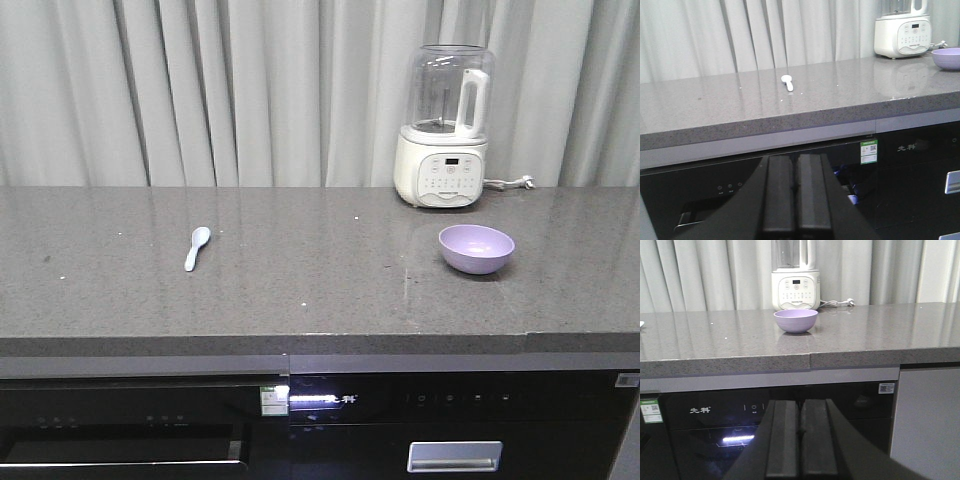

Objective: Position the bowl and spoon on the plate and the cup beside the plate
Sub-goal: 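Drive the base toward the white spoon and lavender bowl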

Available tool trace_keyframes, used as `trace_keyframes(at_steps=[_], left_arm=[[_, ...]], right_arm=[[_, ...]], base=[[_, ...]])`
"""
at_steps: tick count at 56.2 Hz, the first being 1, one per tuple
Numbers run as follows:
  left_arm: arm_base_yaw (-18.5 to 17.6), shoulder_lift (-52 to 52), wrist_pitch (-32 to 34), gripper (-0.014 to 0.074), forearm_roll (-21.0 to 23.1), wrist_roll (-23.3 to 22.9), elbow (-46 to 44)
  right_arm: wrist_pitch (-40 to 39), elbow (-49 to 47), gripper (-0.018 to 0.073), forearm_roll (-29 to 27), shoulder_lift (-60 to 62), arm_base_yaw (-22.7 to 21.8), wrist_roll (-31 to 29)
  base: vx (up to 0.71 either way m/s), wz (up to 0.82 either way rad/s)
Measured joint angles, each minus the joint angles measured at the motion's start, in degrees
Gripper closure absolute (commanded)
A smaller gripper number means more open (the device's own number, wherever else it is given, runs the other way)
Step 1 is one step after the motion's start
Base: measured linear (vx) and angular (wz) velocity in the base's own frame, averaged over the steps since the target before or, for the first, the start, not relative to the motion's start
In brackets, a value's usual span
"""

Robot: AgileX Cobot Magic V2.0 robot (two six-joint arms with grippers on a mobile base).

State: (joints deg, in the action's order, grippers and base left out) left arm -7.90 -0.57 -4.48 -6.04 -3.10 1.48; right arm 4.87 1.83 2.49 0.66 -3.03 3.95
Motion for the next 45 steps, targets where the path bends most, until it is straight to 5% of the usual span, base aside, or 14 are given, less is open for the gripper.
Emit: trace_keyframes(at_steps=[45], left_arm=[[0.0,0.0,0.0,0.0603,0.0,0.0,0.0]], right_arm=[[0.0,0.0,0.0568,0.0,0.0,0.0,0.0]], base=[[0.1,-0.21]])
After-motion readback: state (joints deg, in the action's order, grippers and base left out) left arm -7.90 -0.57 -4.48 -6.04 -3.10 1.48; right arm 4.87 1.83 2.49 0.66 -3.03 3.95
